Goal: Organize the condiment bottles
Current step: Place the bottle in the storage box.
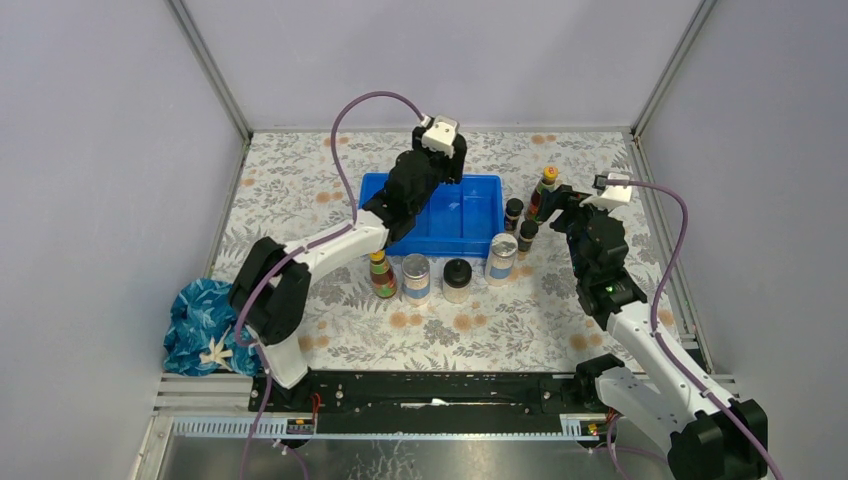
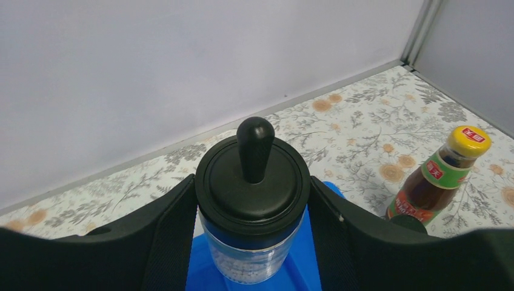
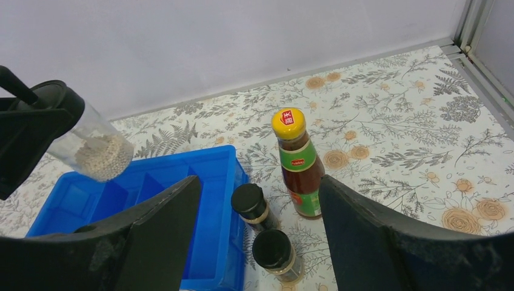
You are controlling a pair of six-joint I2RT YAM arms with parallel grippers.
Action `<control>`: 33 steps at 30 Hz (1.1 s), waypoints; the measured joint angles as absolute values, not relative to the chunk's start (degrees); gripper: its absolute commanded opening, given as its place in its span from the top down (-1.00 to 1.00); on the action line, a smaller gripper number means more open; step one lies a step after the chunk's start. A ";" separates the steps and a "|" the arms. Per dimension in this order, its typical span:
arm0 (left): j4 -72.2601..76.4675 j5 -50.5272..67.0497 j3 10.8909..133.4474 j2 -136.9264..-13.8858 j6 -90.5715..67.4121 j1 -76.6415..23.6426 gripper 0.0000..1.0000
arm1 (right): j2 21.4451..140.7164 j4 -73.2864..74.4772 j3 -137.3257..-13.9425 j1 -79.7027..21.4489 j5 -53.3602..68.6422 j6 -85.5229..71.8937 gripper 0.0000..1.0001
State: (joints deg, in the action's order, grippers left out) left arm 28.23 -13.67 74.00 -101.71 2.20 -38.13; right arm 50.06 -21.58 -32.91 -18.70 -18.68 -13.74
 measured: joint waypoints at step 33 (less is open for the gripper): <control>28.69 -37.45 54.15 -85.95 -2.55 -37.85 1.00 | 47.13 -18.48 -32.91 -19.25 -15.35 -14.63 -0.57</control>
